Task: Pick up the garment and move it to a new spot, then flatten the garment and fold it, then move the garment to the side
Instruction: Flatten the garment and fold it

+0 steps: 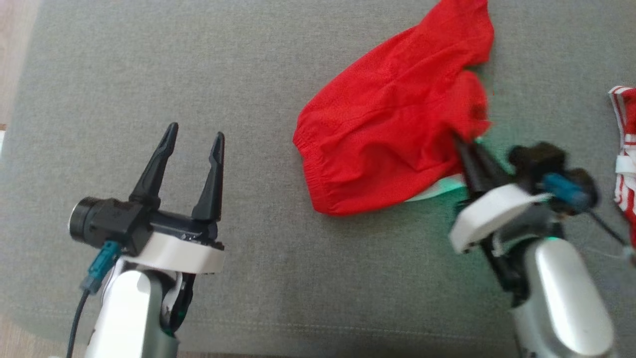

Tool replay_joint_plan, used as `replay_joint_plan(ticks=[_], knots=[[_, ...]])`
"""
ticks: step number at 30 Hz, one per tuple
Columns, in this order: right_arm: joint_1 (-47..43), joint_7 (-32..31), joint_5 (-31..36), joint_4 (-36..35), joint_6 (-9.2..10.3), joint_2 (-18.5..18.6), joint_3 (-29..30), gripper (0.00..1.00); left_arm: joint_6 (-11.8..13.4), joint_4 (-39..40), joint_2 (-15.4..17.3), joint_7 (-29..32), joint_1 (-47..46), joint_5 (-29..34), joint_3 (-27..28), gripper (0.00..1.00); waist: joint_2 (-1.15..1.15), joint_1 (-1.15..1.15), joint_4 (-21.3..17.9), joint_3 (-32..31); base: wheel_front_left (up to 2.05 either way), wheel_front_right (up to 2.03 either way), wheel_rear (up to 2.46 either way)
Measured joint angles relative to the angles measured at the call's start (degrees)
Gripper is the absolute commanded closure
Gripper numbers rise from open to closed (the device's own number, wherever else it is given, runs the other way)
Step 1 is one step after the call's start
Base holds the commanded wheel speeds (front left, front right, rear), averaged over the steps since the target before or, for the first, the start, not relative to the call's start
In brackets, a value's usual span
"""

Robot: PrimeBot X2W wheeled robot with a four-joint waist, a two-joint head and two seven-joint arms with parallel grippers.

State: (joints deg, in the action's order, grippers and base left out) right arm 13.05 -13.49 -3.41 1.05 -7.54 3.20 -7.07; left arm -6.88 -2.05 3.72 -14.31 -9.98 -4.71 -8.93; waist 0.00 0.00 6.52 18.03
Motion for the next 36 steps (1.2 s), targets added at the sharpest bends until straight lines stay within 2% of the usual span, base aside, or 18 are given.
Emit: replay_joint_plan(ticks=[5, 6, 7, 8, 9, 15, 23, 27, 34, 36], knots=[[1.41, -1.26, -0.33, 5.21, 0.0, -0.02, -6.46, 1.0, -0.01, -0.04, -0.13, 0.0, -0.02, 0.0, -0.66, 0.0, 0.0, 0.0, 0.88, 0.02, 0.0, 0.0, 0.0], [1.42, -1.25, -0.81, 6.41, 0.0, -0.02, -6.99, 0.91, -0.01, -0.04, -0.13, 0.0, -0.04, 0.0, -0.81, 0.0, 0.0, 0.0, 1.04, 0.09, 0.0, 0.0, 0.0], [1.42, -1.29, -1.6, 7.7, 0.0, -0.02, -7.21, 0.51, -0.01, -0.04, -0.18, 0.0, -0.07, 0.0, -1.01, 0.0, 0.0, 0.0, 1.21, 0.16, 0.0, 0.0, 0.0], [1.42, -1.42, -1.99, 8.76, 0.0, -0.01, -7.43, 0.22, -0.02, -0.04, -0.18, 0.0, -0.07, 0.0, -1.12, 0.0, 0.0, 0.0, 1.33, 0.23, 0.0, 0.0, 0.0], [1.42, -0.92, -3.02, 9.38, 0.0, -0.01, -7.66, 0.0, -0.02, -0.05, -0.2, 0.0, -0.09, 0.0, -1.18, 0.0, 0.0, 0.0, 1.46, 0.3, 0.0, 0.0, 0.0], [1.51, 4.75, -5.67, 9.9, 0.0, -0.01, -10.12, 0.0, -0.18, -0.14, -0.25, 0.0, -0.09, 0.0, -1.07, 0.0, 0.0, 0.0, 1.17, 0.0, 0.0, 0.0, 0.0], [0.58, 11.6, -6.44, 3.79, 0.0, 0.0, -10.02, 0.0, -0.18, -0.14, -0.22, 0.0, 0.43, 0.04, -0.09, 0.0, 0.0, 0.0, -0.47, -1.91, 0.0, 0.0, 0.0], [-1.46, 12.3, -5.91, 0.92, 0.0, -0.01, -6.66, 0.0, -0.16, -0.07, -0.19, 0.0, 0.61, 0.12, 0.18, 0.0, 0.0, 0.0, -1.23, -2.76, 0.0, 0.0, 0.0], [-5.23, 11.77, -4.05, -3.01, 0.0, -0.03, 3.96, 0.0, 0.04, 0.15, -0.08, 0.0, 2.83, 0.62, 0.45, 0.0, 0.0, 0.0, -2.44, -3.73, 0.0, 0.0, 0.0], [-5.97, 11.63, -4.05, -3.33, 0.0, -0.03, 5.11, 0.0, 0.07, 0.15, -0.08, 0.0, 2.97, 0.62, 0.45, 0.0, 0.0, 0.0, -2.57, -3.86, 0.0, 0.0, 0.0]])
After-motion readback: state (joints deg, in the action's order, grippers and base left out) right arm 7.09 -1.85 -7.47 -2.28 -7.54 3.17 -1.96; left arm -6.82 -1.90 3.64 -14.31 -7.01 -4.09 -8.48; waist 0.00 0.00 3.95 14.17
